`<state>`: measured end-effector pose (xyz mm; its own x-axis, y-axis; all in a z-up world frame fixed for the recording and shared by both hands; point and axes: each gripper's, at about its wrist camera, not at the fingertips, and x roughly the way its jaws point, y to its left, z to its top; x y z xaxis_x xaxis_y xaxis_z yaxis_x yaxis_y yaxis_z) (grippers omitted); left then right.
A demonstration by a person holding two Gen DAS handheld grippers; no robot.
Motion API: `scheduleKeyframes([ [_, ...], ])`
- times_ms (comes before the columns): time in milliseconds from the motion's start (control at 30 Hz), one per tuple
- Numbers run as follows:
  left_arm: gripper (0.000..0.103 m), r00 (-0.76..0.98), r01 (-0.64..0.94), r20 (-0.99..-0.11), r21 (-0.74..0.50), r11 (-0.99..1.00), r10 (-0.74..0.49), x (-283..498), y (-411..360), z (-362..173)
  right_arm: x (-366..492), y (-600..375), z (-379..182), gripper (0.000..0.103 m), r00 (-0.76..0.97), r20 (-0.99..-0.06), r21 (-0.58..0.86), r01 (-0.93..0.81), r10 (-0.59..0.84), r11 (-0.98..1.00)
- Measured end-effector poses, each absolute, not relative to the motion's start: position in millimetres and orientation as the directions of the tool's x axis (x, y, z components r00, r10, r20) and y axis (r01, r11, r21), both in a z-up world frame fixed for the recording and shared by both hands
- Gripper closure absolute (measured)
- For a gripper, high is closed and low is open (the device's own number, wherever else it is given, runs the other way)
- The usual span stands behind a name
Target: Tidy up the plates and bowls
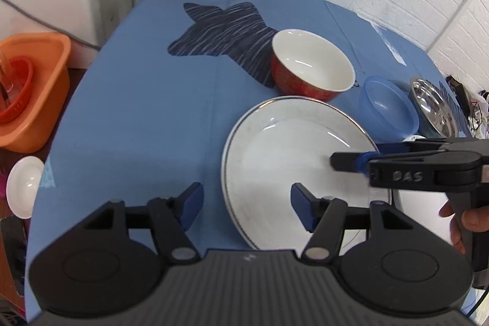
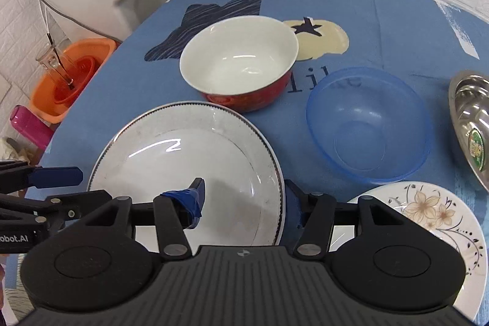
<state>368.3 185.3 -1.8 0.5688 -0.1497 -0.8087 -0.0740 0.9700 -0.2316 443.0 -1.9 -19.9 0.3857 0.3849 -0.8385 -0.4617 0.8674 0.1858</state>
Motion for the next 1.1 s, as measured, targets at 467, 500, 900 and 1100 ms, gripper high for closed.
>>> scheduleKeyframes([
  [467,0.068,0.551,-0.128,-0.818,-0.278,0.952,-0.165,375,185,-26,431,-6,-28,0.067,0.450,-0.796,0.120,-0.538,0.405,0.834],
  [500,0.083,0.552,-0.137,-0.817,-0.284,0.949,-0.164,375,186,-26,432,-4,-28,0.070,0.454,-0.796,0.114,-0.538,0.400,0.836],
  [900,0.087,0.579,-0.164,-0.799,-0.307,0.937,-0.161,363,206,-9,422,-10,-28,0.073,0.396,-0.787,0.288,-0.444,0.474,0.849],
  [1100,0.087,0.576,-0.189,-0.810,-0.266,0.945,-0.113,356,211,1,409,-4,-19,0.069,0.357,-0.787,0.368,-0.383,0.503,0.847],
])
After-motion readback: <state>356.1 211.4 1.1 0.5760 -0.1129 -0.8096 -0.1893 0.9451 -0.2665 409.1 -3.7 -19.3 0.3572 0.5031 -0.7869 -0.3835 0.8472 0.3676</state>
